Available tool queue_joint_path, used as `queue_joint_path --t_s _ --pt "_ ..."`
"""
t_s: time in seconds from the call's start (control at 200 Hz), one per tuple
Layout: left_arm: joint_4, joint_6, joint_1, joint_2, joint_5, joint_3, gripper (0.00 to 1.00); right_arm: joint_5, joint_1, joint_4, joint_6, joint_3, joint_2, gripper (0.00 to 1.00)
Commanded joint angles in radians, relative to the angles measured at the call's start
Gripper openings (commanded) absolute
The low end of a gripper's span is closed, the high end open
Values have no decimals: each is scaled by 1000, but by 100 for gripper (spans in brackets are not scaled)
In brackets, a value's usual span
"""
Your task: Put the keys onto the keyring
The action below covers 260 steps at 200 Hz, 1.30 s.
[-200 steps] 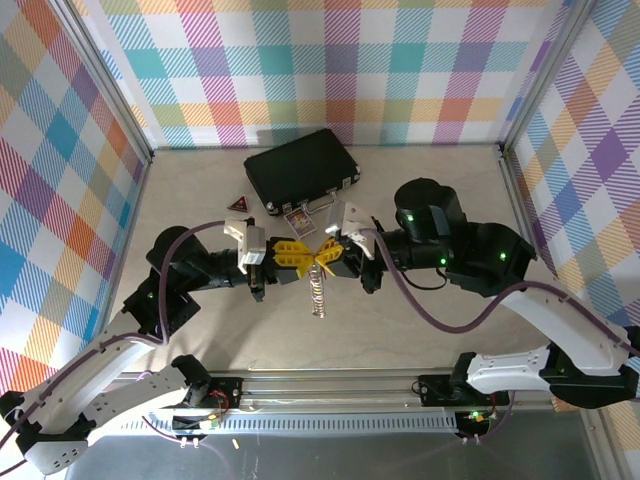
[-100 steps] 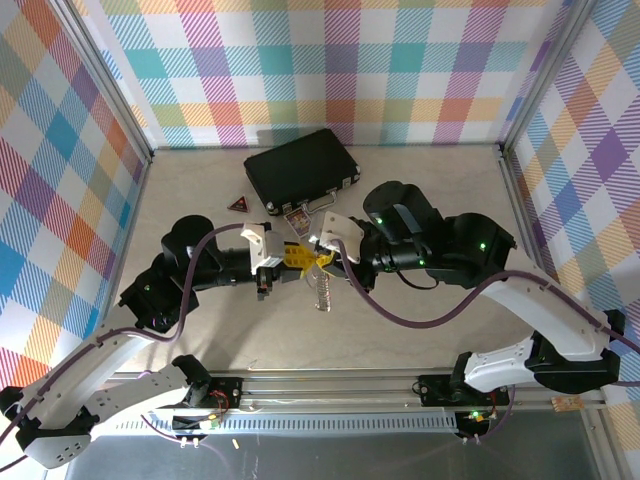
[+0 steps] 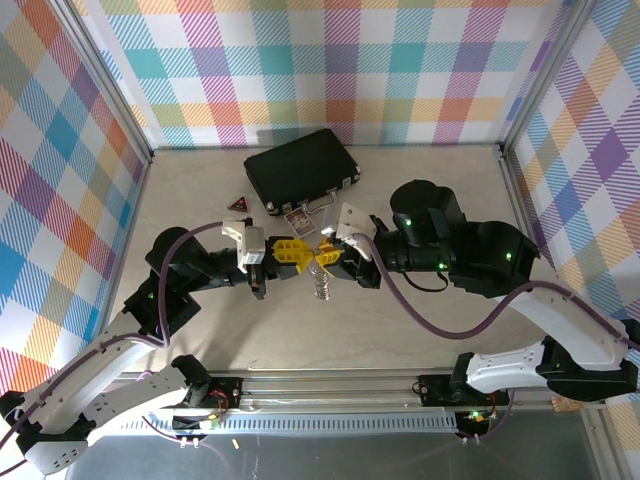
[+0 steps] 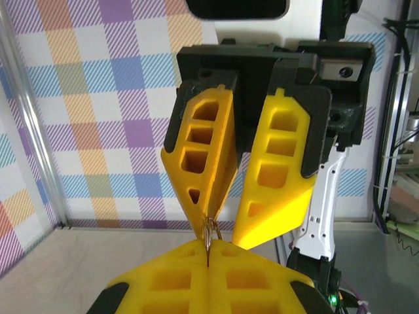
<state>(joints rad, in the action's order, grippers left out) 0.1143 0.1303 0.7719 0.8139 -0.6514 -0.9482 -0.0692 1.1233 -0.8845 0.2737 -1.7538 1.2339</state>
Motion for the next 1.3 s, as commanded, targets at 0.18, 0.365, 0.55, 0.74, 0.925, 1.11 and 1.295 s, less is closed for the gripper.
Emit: queue_joint_path --t_s 0.18,0.365,0.55,0.74,0.925,1.11,1.295 --pt "146 -83 9 -16 -46 19 0 -21 10 49 -27 45 -31 21" --pt "159 -97 9 -10 -62 24 0 -18 9 67 -25 49 -35 20" --pt "159 -100 9 -11 -74 29 0 -33 9 92 -31 65 -47 20" --pt "155 -102 8 -9 -86 29 0 -58 9 101 -30 70 -49 19" --pt "150 -103 8 -7 -100 23 0 -64 10 115 -27 75 -54 19" --pt "130 -98 9 -7 -112 14 0 -67 9 113 -21 77 -47 8" --pt "91 -80 8 0 -130 -3 0 -65 9 108 -11 73 -41 0"
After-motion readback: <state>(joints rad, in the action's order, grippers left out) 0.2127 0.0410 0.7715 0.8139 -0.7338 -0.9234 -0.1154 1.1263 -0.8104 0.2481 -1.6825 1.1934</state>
